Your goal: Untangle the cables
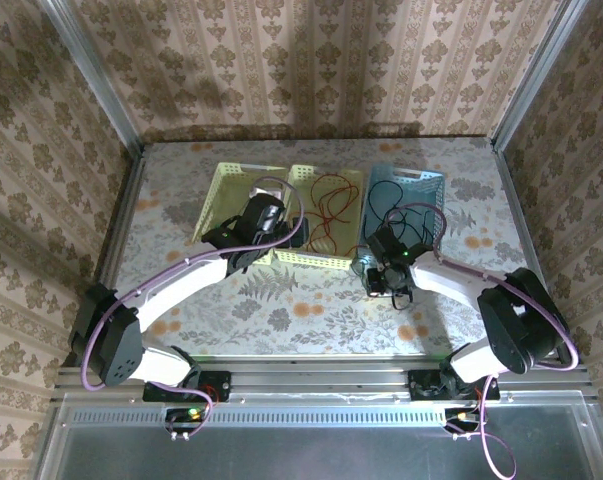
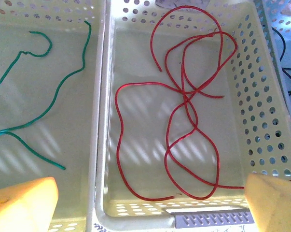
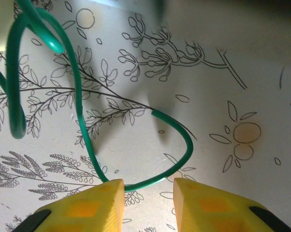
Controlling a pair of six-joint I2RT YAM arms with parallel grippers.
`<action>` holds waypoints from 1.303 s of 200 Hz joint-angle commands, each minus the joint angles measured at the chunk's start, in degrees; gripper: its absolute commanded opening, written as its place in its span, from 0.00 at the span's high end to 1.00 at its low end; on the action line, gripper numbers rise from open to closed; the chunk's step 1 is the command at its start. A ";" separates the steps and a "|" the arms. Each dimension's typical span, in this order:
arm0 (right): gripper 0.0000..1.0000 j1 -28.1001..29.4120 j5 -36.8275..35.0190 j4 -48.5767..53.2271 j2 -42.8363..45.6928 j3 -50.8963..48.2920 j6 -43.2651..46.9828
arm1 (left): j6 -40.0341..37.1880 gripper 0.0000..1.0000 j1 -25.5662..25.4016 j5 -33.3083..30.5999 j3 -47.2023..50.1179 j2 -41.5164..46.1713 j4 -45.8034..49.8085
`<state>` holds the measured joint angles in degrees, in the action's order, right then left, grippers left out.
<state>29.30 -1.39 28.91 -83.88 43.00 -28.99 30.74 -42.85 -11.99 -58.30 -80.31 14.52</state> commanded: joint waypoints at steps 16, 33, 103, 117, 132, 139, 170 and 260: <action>0.64 -0.69 -2.74 2.07 4.60 -2.36 -2.45 | -1.38 0.00 -0.92 -0.59 -2.50 -0.50 0.06; 0.63 -1.81 -2.44 0.39 7.10 -3.07 -3.03 | -1.45 0.00 -0.99 -0.84 -2.69 -0.70 0.15; 0.61 -3.55 0.06 -2.24 7.03 -3.45 -3.44 | -1.33 0.00 -1.04 -0.75 -2.78 -1.13 0.33; 0.61 -3.55 0.07 -2.45 5.89 -3.01 -3.44 | -1.36 0.00 -1.09 -0.67 -2.86 -1.15 0.33; 0.61 -3.55 0.16 -3.46 5.02 -2.93 -3.69 | -1.55 0.00 -1.08 -0.46 -2.95 -1.11 0.24; 0.61 -3.55 0.18 -3.91 4.67 -2.93 -3.70 | -1.51 0.00 -1.09 -0.43 -2.98 -1.13 0.24; 0.61 -3.55 -0.60 -3.88 2.47 -2.62 -4.39 | -1.57 0.00 -1.09 -0.16 -3.32 -1.42 0.11; 0.63 -3.37 -4.36 -3.81 -0.45 -2.93 -7.47 | -1.95 0.00 -1.51 -0.05 -4.34 -1.86 0.50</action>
<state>26.00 -3.16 24.27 -82.83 40.05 -33.93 29.91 -43.66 -11.97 -60.58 -81.71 14.59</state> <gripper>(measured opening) 0.373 0.999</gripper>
